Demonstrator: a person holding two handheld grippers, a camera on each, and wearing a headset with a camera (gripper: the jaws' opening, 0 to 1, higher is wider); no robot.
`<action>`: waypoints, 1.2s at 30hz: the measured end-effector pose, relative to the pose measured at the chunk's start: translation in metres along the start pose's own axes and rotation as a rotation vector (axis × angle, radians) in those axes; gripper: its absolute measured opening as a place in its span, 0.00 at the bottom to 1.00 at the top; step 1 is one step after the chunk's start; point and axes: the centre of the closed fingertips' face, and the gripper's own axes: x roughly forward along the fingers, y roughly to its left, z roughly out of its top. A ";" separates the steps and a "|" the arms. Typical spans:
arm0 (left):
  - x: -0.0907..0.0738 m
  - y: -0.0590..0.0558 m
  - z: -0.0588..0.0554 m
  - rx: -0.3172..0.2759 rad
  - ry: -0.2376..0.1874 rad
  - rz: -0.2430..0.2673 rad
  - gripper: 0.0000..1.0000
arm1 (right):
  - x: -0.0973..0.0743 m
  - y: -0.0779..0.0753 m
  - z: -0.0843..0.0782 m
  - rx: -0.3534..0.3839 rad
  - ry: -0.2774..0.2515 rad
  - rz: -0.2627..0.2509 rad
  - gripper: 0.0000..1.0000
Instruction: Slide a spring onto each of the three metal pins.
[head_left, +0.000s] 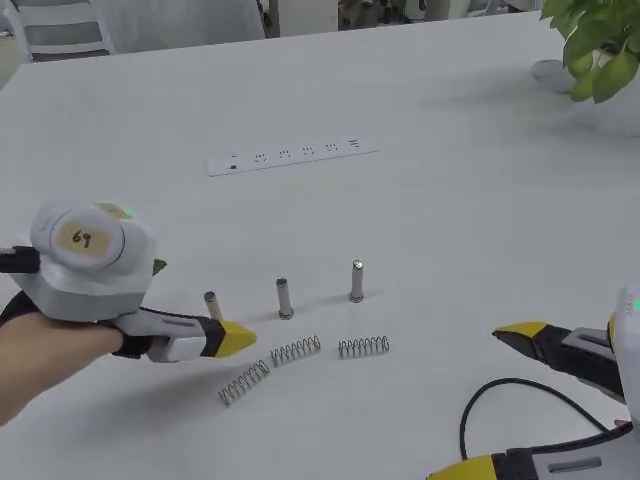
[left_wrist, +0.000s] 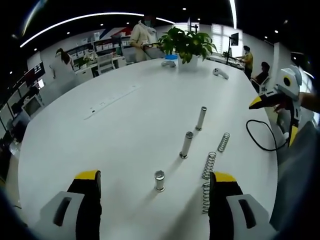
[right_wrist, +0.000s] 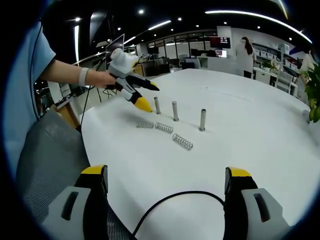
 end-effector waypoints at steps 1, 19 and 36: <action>0.000 -0.001 0.001 0.003 -0.009 -0.003 0.89 | 0.000 0.000 0.000 0.000 -0.001 -0.001 0.96; -0.009 -0.015 -0.004 -0.050 -0.071 -0.084 0.98 | -0.001 -0.006 0.005 0.008 -0.017 -0.012 0.96; -0.033 -0.022 -0.020 -0.122 -0.149 -0.084 0.95 | 0.001 -0.008 0.013 -0.003 -0.026 -0.011 0.96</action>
